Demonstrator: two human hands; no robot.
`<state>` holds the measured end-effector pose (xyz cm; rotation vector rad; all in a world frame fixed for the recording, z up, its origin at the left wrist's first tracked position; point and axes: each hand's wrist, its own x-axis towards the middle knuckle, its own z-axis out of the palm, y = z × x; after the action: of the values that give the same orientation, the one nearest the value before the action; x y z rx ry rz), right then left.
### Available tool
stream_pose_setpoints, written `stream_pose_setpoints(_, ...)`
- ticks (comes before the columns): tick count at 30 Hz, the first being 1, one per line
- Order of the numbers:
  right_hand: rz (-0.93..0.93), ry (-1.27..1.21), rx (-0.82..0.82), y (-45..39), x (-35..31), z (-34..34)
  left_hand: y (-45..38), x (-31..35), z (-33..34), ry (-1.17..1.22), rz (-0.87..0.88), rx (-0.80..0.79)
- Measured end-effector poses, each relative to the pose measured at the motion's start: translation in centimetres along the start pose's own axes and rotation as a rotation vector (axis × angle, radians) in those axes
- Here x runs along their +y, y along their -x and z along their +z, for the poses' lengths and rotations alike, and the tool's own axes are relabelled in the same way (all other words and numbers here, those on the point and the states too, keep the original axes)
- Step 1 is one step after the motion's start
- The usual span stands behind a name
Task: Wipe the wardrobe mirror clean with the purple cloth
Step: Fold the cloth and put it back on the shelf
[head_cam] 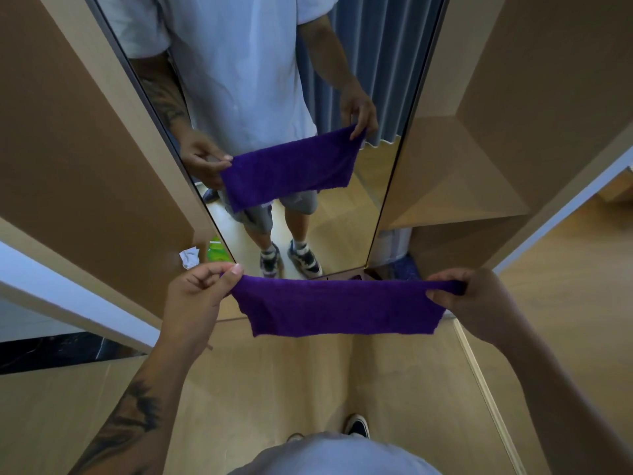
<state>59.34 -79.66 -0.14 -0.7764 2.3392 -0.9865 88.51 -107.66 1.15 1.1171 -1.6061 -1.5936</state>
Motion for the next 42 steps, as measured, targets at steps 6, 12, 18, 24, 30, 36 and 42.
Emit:
stream_pose_setpoints(6, -0.054, 0.208, 0.13, 0.7, 1.2, -0.5, -0.6, 0.2, -0.9, -0.229, 0.034, -0.275)
stream_pose_setpoints(12, -0.028, 0.332, 0.133, 0.7, 3.0, -0.6, -1.0, 0.1, 0.6, -0.609, 0.162, -0.369)
stream_pose_setpoints(18, 0.022, 0.393, 0.122, 0.6, 3.4, -1.3, -1.3, 0.5, 1.7, -0.637, 0.241, -0.358)
stream_pose_setpoints(24, 0.028, 0.002, 0.176, 0.5, 3.3, -2.2, -2.3, 0.5, 1.7, -0.672, 0.223, -0.294)
stream_pose_setpoints(30, 0.111, -1.013, -0.015, 0.9, 3.4, -3.2, -3.3, 0.0, 2.0, -0.713, 0.222, -0.319)
stream_pose_setpoints(36, 0.417, -0.995, 0.181, -0.7, 3.6, -0.7, -3.3, -0.7, 4.9, -0.46, -0.05, -0.234)
stream_pose_setpoints(42, 0.409, -0.494, 0.322, -2.1, 2.4, 4.3, -1.6, -1.3, 9.9, -0.19, -0.3, -0.133)
